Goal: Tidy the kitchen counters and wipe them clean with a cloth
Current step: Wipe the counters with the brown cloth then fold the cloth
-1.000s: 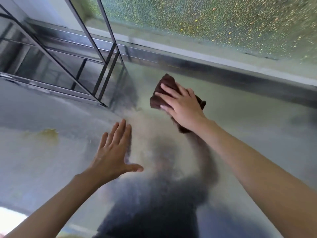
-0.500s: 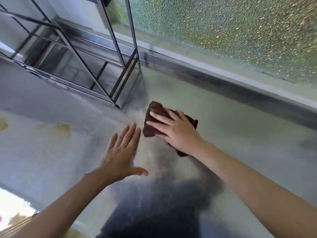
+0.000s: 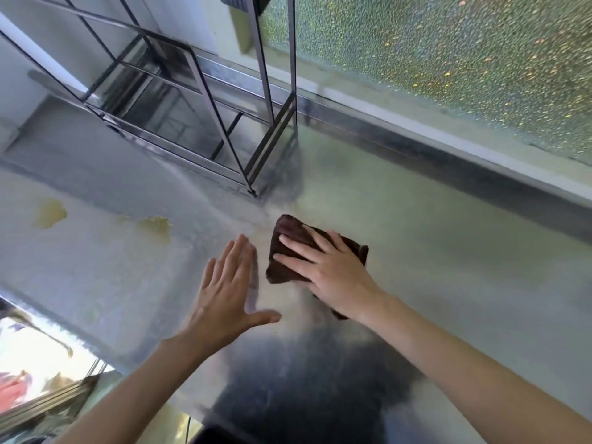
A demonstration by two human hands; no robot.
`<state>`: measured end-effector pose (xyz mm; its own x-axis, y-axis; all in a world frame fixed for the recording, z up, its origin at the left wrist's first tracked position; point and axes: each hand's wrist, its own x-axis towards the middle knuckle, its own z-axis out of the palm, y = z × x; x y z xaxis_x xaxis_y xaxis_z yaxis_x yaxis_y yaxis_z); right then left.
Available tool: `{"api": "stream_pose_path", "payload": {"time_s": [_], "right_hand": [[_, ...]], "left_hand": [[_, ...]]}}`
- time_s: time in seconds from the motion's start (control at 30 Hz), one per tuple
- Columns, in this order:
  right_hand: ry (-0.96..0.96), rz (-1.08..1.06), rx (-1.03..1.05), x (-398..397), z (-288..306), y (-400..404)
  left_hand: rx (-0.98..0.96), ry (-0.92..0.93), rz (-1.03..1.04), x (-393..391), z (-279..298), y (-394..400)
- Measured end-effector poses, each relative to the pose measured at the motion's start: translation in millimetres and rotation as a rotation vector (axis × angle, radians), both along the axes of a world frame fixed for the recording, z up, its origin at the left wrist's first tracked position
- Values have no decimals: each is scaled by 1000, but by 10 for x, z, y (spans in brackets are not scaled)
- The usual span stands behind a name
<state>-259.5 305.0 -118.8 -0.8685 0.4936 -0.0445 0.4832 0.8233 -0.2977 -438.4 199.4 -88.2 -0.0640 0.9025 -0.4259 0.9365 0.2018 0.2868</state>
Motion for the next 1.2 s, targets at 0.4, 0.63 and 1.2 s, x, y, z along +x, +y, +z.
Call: {"api": "stream_pose_path", "payload": {"time_s": [0.4, 0.63, 1.2], "right_hand": [[79, -418, 42, -406, -39, -79], [-50, -413, 94, 88, 5, -384], [-135, -860, 121, -301, -33, -1931]], "left_hand": [[-72, 37, -47, -65, -54, 21], [-47, 36, -105, -112, -4, 7], [21, 205, -711, -1121, 44, -735]]}}
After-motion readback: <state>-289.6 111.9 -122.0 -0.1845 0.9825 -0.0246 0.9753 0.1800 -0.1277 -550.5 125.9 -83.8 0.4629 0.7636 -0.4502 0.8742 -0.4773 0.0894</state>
